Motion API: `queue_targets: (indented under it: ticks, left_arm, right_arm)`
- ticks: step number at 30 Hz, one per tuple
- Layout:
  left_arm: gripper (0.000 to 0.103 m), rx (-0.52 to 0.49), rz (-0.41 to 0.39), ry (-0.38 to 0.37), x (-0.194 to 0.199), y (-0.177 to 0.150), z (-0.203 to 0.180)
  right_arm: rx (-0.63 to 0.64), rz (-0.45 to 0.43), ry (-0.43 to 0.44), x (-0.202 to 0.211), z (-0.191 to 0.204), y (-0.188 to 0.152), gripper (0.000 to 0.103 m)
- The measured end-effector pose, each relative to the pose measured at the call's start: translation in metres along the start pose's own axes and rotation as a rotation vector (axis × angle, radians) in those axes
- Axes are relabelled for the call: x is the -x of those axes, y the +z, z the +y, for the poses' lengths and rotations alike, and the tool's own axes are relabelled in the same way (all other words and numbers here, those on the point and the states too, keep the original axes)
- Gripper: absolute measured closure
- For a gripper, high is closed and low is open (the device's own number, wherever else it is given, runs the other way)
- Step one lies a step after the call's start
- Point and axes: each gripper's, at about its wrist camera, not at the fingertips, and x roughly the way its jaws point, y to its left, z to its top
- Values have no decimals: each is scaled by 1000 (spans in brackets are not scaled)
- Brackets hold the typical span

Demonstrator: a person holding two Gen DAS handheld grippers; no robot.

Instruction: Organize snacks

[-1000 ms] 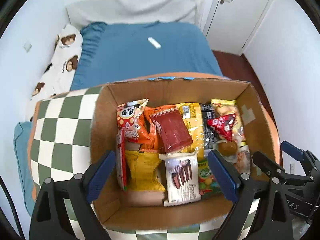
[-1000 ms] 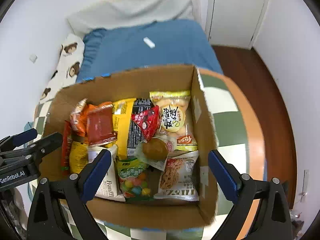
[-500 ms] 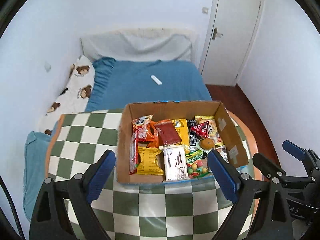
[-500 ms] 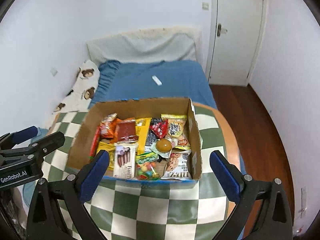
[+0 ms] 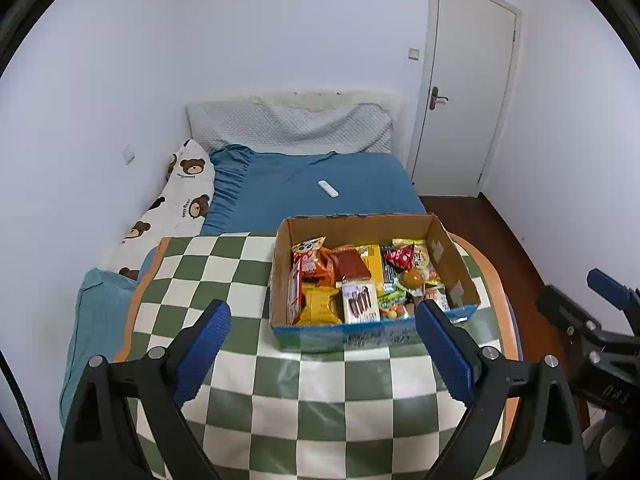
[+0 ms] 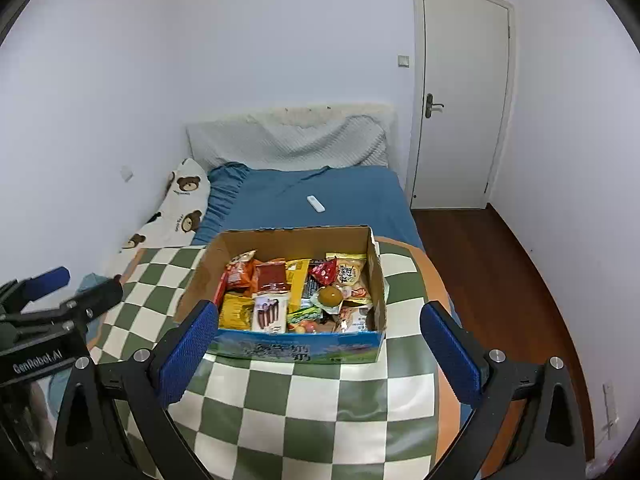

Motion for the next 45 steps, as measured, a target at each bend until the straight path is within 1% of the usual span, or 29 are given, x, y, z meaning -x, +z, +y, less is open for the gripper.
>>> queue_targets:
  ticks: [9,14,15,16,17,23,34,37,41,45]
  left_arm:
    - [8,-1,-17,0,28,-19,-1]
    - [8,8,-13,-4,26,-25,-3]
    - [7,13,-14,-7,24,-25,-2]
    - [2,17,-16,-8,24,-25,-1]
    - [2,22,-21,-4,21,-24,-1]
    - [1,25,-25,25,1,-19,-2]
    - [1,30,18,75,-45,-13,0]
    - [1,25,23,86,-54,-13,-1]
    - [1,27,42,80,-61,-13,-1]
    - [1,23,41,81,-60,-13,-1]
  right_arm:
    - [-1,-25,33,39,8,-13,0]
    - [13,-35,34,49,13,-17,0]
    - [15,-33,34,48,13,-18,0]
    - [19,-32,30,45,13,-18,0]
    - [27,-32,20,42,13,-19,0]
    - [15,-9,2,15,7,-21,0]
    - [-31,5,-39,-35,-11,-18,0]
    - [-33,12,-43,-44,-13,-17,0]
    - [-32,16,-49,-52,-13,-18,0]
    - [-24,17,-52,-56,-11,-17,0]
